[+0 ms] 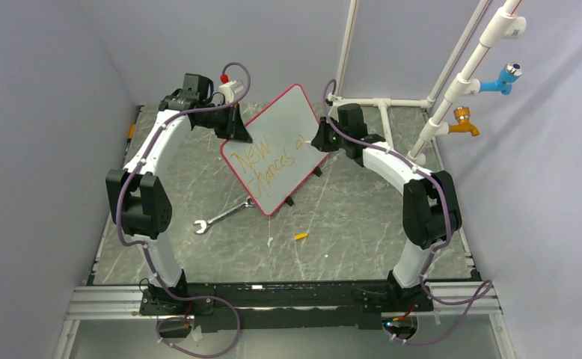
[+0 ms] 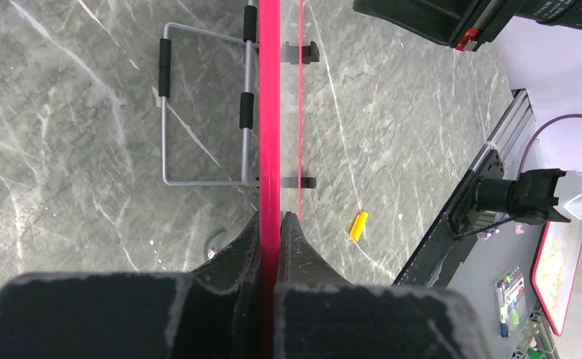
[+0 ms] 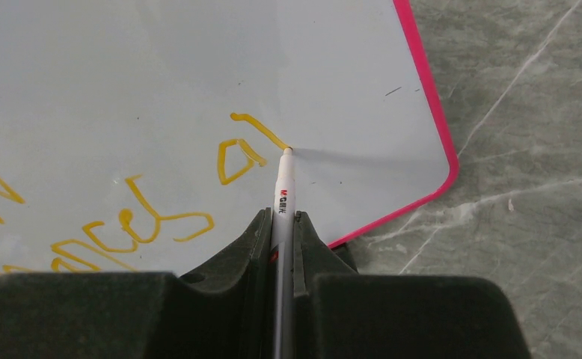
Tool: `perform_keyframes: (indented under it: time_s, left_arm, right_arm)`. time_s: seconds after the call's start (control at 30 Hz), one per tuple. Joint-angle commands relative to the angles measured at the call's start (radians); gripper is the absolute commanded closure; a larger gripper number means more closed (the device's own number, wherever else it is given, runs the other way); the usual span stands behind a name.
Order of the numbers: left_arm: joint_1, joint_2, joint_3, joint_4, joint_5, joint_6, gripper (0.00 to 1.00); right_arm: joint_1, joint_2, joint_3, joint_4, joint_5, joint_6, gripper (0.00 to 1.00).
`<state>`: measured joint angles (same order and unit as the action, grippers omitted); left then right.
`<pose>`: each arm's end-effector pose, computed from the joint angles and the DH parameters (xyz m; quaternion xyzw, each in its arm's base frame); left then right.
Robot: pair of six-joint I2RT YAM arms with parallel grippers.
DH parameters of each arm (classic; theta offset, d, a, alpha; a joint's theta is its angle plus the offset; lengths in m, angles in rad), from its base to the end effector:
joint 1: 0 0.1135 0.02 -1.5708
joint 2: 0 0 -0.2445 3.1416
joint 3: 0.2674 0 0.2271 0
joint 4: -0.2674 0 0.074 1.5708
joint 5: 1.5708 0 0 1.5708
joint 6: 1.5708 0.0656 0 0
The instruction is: Write a sentence on the whiteboard
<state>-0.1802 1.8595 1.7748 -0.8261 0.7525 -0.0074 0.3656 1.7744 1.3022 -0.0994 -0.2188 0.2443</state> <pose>0.3733 -0.1136 0.2929 0.1946 0.8663 -0.3743 0.2675 0.3758 0.1591 0.2321 -0.1051 0.8678 0.2344 0.4255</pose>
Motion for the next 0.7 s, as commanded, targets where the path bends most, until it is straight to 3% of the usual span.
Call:
perform_keyframes:
  time_s: [0.0,0.4,0.67]
  left_arm:
    - [-0.019,-0.003,-0.021,-0.027,-0.104,0.118,1.0]
    - [-0.019,-0.005,-0.024,-0.027,-0.1,0.118,1.0]
    - [-0.019,-0.005,-0.025,-0.024,-0.097,0.116,1.0]
  right_arm:
    - [0.012,0.025,0.04,0.014,0.005,0.006,1.0]
    - [0.012,0.068,0.198,-0.026,0.0,0.007,1.0]
    - [0.01,0.057,0.131,-0.013,0.014,0.007,1.0]
